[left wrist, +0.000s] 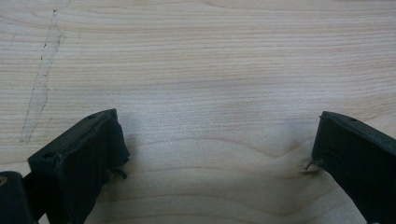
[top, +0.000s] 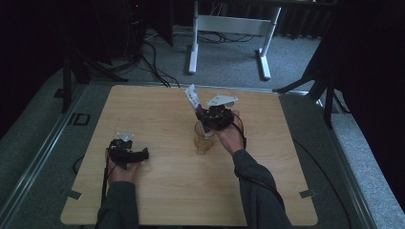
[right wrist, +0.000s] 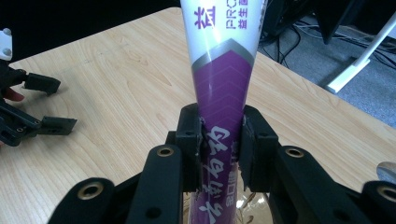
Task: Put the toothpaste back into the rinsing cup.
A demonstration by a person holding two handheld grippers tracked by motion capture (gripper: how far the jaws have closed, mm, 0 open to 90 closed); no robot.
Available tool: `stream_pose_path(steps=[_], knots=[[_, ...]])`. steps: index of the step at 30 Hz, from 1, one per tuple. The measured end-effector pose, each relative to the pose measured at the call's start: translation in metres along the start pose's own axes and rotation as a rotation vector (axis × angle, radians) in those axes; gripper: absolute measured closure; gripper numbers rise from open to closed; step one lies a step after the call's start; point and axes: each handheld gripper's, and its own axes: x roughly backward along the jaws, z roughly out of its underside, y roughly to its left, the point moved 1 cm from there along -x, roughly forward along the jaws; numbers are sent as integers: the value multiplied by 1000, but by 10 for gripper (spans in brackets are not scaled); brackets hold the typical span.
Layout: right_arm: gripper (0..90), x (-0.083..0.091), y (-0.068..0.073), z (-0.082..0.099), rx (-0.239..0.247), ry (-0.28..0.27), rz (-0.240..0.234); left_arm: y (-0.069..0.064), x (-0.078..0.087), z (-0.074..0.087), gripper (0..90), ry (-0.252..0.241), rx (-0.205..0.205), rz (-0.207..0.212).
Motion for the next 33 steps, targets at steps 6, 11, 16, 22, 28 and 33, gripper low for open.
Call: stream_pose_path(steps=[6,11,16,22,28,33], knots=[[724,-2,0,5,-8,6,1,0,0,0,14,-1,0,0],[724,-5,-1,11,-15,18,1,0,0,0,14,-1,-1,-1],[723,-7,1,13,-20,23,-4,0,0,0,14,0,1,0],[723,-10,4,15,-18,26,-5,0,0,0,14,-1,0,0],[722,-13,4,19,-22,33,-6,0,0,0,14,-1,0,0],[722,-13,4,21,-22,39,-8,0,0,0,14,-1,-1,0]])
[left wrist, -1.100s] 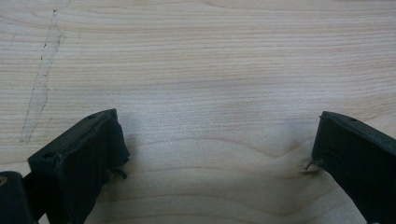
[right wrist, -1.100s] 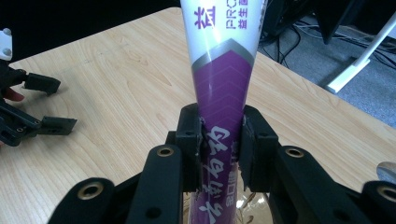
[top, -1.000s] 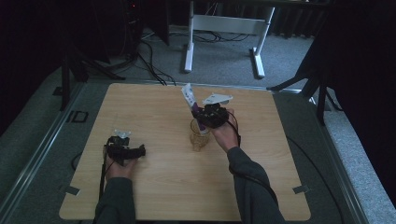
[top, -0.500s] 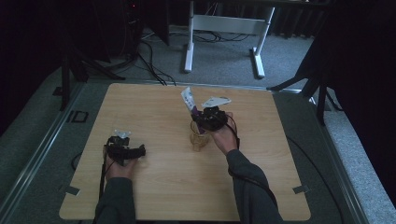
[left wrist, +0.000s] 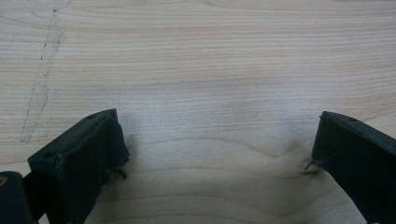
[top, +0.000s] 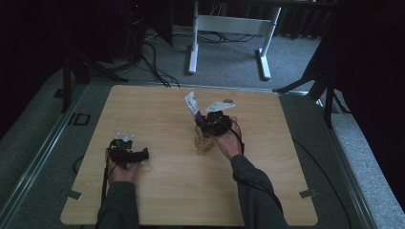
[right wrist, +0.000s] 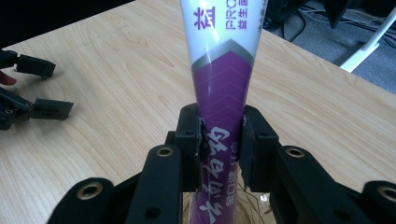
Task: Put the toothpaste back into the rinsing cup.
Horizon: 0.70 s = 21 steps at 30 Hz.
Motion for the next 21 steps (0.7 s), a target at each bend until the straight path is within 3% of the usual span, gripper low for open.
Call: stream_pose_path(steps=[21], knots=[[717,-1,-6,13,-19,24,1,0,0,0,14,0,1,0]])
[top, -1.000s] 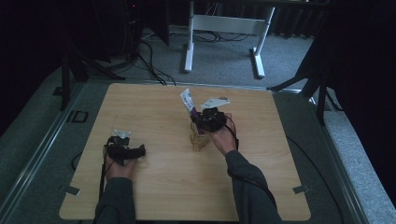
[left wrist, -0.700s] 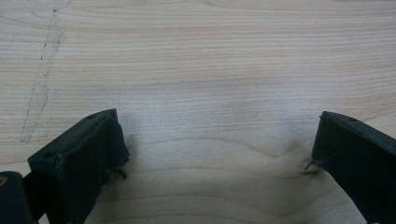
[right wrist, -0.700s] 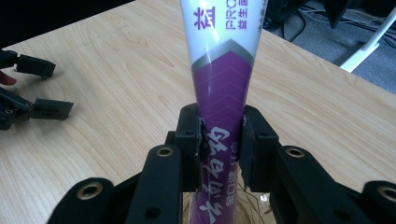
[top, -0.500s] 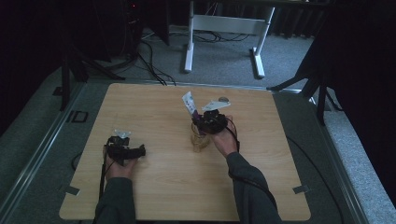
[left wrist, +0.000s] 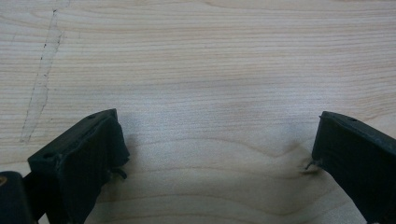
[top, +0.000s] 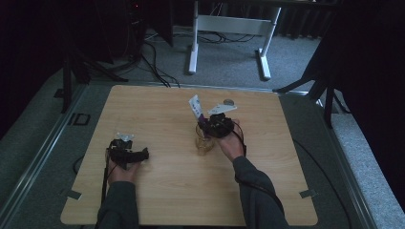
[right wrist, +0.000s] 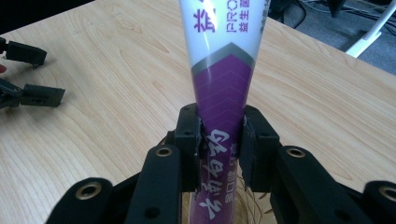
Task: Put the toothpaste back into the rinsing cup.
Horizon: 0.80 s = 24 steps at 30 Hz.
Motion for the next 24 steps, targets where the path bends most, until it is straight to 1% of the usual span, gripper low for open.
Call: stream_pose_path(steps=[12,17,24], knots=[[715,0,-3,7,1,12,-2,0,0,0,14,0,0,0],[714,0,-2,9,11,20,-3,0,0,0,14,0,1,0],[710,-2,-2,15,9,30,-7,0,0,0,14,-1,2,0]])
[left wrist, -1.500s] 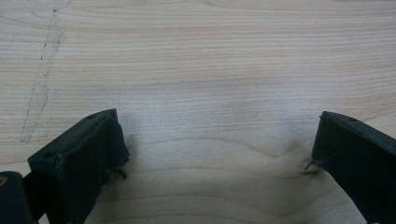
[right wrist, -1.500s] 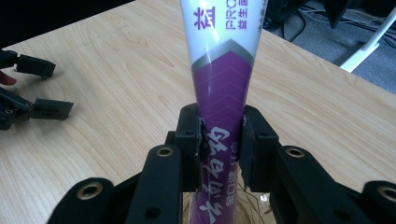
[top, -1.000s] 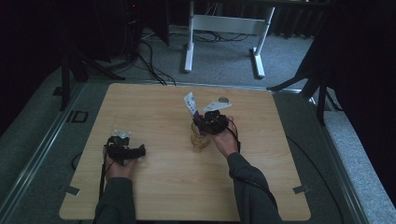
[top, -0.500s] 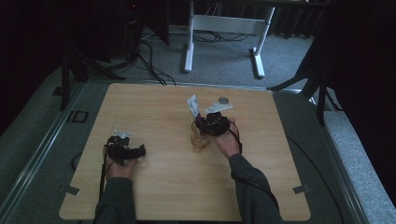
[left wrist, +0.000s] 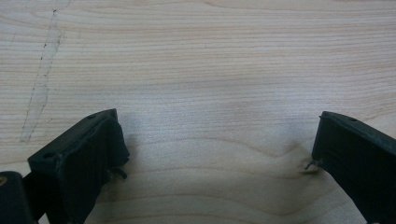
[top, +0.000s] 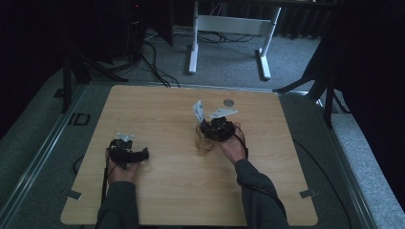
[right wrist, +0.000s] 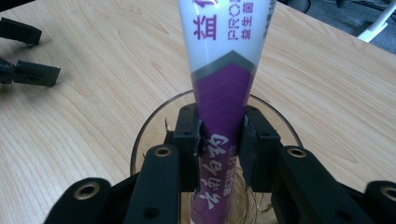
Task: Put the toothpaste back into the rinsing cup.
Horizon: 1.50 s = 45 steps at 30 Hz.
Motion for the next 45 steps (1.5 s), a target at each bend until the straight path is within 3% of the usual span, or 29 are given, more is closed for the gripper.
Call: stream_pose_path(steps=[10,20,29,34,38,39,45], knots=[[681,1,-1,1,2,-1,-3,0,0,0,14,0,0,0],[549,4,-3,5,0,3,0,0,0,0,14,1,-1,0],[481,22,-1,1,20,-55,1,0,0,0,14,1,-2,0],[440,42,-4,5,16,-109,30,0,0,0,14,0,-2,0],[423,53,-9,11,-11,-121,64,0,0,0,14,1,-2,0],[415,61,-16,19,-51,-119,100,0,0,0,14,1,-2,0],[399,76,-31,47,-169,-105,162,0,0,0,14,1,-2,0]])
